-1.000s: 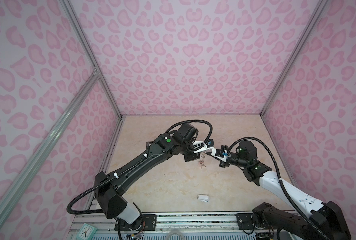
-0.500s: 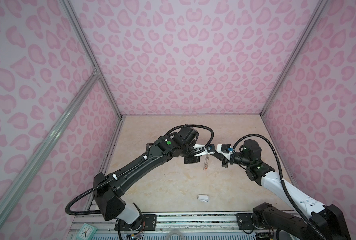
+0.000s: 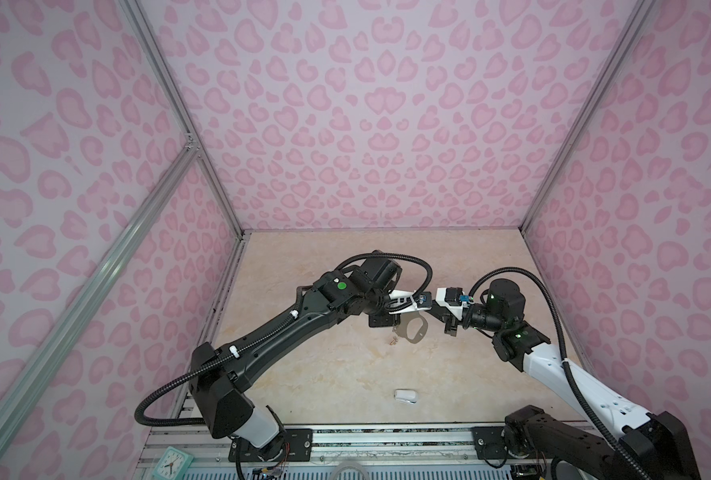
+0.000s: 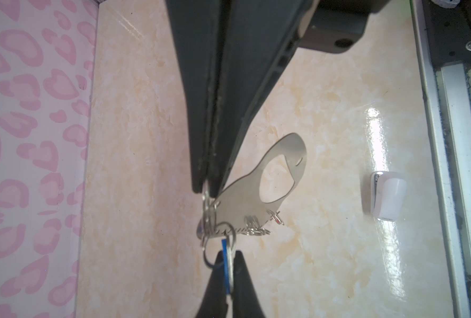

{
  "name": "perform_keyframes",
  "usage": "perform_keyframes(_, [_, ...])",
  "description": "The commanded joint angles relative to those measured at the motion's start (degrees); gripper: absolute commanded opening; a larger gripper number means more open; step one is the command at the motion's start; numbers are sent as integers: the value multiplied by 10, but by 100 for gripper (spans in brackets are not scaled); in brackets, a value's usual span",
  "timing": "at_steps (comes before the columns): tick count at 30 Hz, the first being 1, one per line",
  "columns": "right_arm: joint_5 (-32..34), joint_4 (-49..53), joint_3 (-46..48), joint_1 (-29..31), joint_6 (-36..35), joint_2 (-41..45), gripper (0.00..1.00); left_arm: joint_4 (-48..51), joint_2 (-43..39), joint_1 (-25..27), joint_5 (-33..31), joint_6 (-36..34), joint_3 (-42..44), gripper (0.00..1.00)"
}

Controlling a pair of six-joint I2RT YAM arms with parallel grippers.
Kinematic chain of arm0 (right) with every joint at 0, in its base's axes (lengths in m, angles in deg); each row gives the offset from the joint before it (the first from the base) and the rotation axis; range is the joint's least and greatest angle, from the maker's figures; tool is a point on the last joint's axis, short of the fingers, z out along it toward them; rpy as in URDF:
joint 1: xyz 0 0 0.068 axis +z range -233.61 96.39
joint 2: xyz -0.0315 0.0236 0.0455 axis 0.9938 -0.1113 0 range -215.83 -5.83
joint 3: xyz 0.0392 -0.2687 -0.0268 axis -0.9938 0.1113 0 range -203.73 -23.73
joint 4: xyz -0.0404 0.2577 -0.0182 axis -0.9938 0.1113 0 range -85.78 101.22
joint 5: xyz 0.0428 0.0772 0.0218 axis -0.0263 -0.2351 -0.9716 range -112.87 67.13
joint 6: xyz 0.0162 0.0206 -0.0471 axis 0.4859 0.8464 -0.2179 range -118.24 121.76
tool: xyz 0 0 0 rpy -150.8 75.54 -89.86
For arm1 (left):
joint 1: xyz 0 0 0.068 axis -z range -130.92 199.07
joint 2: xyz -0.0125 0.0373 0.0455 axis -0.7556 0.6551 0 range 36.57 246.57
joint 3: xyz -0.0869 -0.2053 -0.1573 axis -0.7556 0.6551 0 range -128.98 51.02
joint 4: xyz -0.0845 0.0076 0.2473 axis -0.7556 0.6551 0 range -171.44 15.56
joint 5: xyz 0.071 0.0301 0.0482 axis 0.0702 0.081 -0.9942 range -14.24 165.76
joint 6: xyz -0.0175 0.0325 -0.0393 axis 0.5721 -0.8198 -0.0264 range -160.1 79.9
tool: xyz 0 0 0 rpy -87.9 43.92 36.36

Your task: Put the keys on the keyring

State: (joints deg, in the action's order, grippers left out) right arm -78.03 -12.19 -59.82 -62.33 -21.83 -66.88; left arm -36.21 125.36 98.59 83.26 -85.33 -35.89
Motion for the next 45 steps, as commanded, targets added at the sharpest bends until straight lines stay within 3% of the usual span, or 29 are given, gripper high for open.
perform_keyframes(1, [-2, 6, 2, 1, -25, 1, 0, 25, 2, 0, -14, -3, -7, 3])
perform_keyframes(6, [42, 66, -11, 9, -73, -1, 0, 26, -3, 0, -8, -2, -14, 3])
perform_keyframes(15, [42, 34, -4, 16, -57, 0, 0, 27, 14, 3, 29, 3, -36, 3])
perform_keyframes(23, [102, 77, -11, 27, -87, -9, 0, 31, 18, 4, 29, -1, -51, 3])
perform_keyframes(29, [136, 45, 3, 28, -76, -4, 0, 33, 35, 3, 40, 14, -71, 3])
perform_keyframes(33, [138, 12, 24, 26, -61, 12, 19, 30, 43, -4, 55, 29, -79, 3])
perform_keyframes(36, [138, -20, 41, 21, -48, 29, 27, 29, 50, -11, 62, 42, -84, 3])
perform_keyframes(41, [143, -39, 55, 12, -33, 45, 30, 28, 54, -14, 64, 47, -89, 3])
perform_keyframes(45, [191, -16, 52, 12, -35, 50, 31, 31, 58, -14, 59, 47, -92, 3])
